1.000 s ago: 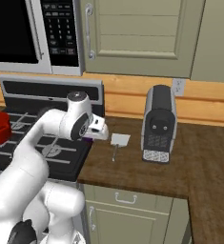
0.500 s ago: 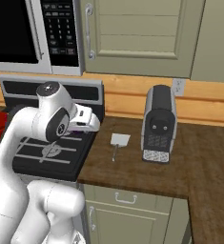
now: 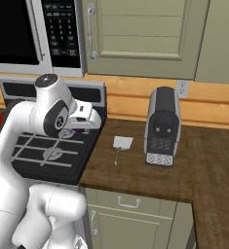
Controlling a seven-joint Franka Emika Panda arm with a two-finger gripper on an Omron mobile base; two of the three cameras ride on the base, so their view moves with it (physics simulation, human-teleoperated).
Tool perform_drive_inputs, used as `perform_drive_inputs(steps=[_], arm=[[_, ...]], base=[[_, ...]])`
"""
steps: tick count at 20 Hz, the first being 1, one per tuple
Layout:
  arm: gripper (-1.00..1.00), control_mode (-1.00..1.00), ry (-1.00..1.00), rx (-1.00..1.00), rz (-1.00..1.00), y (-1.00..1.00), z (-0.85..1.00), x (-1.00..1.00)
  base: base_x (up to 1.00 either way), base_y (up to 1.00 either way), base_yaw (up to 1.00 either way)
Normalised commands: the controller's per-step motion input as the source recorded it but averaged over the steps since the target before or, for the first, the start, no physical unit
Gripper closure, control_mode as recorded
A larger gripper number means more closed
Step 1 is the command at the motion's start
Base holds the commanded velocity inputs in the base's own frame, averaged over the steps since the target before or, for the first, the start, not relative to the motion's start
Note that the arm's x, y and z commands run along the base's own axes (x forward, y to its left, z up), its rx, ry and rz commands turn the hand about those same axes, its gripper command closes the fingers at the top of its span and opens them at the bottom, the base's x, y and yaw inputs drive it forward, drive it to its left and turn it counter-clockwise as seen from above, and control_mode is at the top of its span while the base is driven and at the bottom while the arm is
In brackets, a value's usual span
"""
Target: Put the bell pepper and eggplant in the pot. Retrieve the spatula and lightly stir the vegetables in the pot.
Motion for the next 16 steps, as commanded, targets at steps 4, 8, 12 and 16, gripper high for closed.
perform_drive_inputs(steps=[4, 8, 12, 16], arm=[[1.0, 1.0, 0.0, 0.0, 0.0, 0.0, 0.0, 0.0], [1.0, 1.0, 0.0, 0.0, 0.0, 0.0, 0.0, 0.0], [1.0, 1.0, 0.0, 0.0, 0.0, 0.0, 0.0, 0.0], [1.0, 1.0, 0.0, 0.0, 0.0, 0.0, 0.0, 0.0]], base=[[-0.06, 0.01, 0.0], [-0.37, 0.25, 0.02], [-0.62, 0.5, 0.0], [-0.49, 0.77, 0.0]])
